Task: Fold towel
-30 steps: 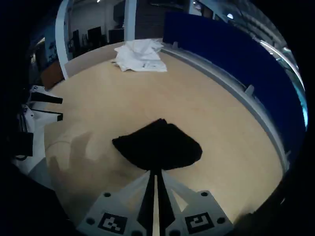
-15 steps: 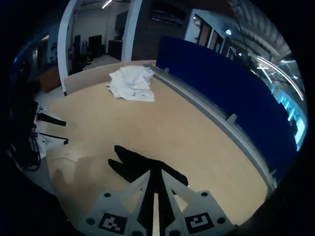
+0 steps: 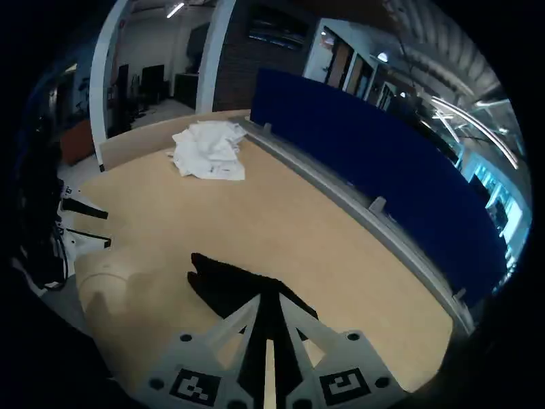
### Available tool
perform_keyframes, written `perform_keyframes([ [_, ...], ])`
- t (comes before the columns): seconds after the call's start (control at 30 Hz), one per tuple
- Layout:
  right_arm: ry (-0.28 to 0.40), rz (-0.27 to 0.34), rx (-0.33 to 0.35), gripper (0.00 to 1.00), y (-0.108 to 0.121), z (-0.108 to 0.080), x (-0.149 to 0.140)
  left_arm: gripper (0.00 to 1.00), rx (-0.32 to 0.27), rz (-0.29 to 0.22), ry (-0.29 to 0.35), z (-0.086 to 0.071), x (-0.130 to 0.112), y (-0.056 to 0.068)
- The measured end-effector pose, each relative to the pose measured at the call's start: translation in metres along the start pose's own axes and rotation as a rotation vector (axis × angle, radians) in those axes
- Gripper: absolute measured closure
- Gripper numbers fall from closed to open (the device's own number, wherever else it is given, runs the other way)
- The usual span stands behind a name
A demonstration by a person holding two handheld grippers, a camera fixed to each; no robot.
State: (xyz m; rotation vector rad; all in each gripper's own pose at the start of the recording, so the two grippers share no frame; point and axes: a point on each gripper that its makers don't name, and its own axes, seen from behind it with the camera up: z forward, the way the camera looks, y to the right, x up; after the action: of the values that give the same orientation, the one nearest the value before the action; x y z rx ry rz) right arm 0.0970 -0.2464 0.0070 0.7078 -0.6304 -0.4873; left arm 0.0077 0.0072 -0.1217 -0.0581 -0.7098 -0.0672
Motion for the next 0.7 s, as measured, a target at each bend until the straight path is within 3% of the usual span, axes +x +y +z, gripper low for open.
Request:
perform_keyframes([
  [0.2,0.004,0.021,-0.025,0.96,0.029,-0.012,-0.005,0.08,-0.006,0.010,-0.003,0.002,0.002,0.004],
  [0.7,-0.030,0.033,-0.123,0.96,0.127,-0.054,-0.037,0.08,-0.001,0.003,-0.006,0.006,0.007,0.011],
])
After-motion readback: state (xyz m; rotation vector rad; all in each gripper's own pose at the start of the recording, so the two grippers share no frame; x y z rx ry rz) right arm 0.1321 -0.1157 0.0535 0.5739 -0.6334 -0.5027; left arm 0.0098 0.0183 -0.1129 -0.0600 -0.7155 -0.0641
